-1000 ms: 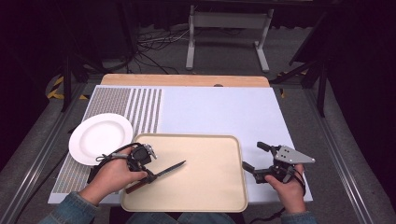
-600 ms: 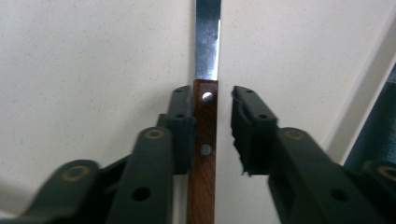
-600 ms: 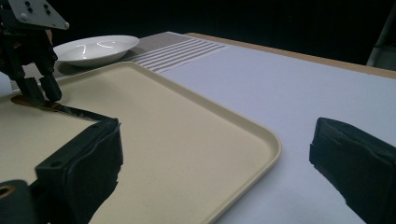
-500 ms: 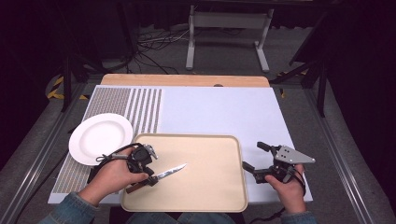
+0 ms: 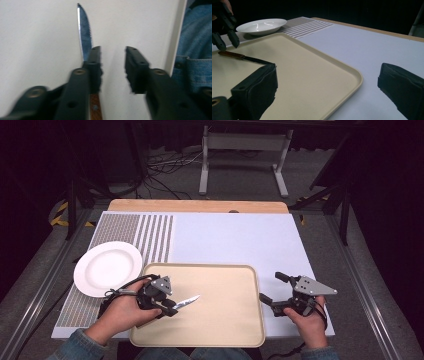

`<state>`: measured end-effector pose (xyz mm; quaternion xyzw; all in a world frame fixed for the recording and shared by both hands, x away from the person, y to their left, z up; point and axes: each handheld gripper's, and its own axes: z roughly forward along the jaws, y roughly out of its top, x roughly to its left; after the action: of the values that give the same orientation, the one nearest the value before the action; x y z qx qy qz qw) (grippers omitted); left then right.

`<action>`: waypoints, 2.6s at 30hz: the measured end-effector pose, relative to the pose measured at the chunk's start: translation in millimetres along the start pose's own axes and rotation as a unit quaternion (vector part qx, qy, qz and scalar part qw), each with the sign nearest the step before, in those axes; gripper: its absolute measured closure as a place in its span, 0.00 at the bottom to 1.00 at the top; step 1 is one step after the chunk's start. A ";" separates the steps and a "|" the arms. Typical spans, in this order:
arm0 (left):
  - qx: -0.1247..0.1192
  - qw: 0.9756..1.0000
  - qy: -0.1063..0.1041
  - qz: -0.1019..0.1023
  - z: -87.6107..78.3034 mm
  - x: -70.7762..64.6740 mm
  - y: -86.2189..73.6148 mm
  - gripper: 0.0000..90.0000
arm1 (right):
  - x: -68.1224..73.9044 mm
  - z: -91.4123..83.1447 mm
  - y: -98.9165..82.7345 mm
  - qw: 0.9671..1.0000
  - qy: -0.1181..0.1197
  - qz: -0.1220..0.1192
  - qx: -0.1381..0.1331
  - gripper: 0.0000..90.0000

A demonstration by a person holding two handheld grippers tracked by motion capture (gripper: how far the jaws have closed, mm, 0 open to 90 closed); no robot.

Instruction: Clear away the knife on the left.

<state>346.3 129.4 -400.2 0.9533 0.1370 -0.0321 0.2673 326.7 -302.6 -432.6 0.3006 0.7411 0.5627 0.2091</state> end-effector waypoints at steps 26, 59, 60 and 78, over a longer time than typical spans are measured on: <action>0.056 0.998 0.007 0.012 31.7 9.5 -6.7 1.00 | 0.0 0.5 -0.2 1.000 0.002 -0.001 0.002 0.04; 0.047 0.998 0.031 -0.029 23.7 28.9 -16.6 1.00 | -0.4 0.3 -0.1 1.000 0.004 -0.001 0.002 0.04; 0.045 0.998 0.033 -0.030 23.4 29.4 -17.3 1.00 | -0.4 0.2 -0.1 1.000 0.003 -0.001 0.002 0.04; 0.048 0.995 0.058 -0.064 15.3 38.9 -26.2 1.00 | -0.1 1.0 -0.5 1.000 0.005 -0.001 0.004 0.04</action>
<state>376.5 152.5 -431.6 0.9545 0.2116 -0.0002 0.2100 327.4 -302.0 -433.4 0.2976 0.7449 0.5608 0.2050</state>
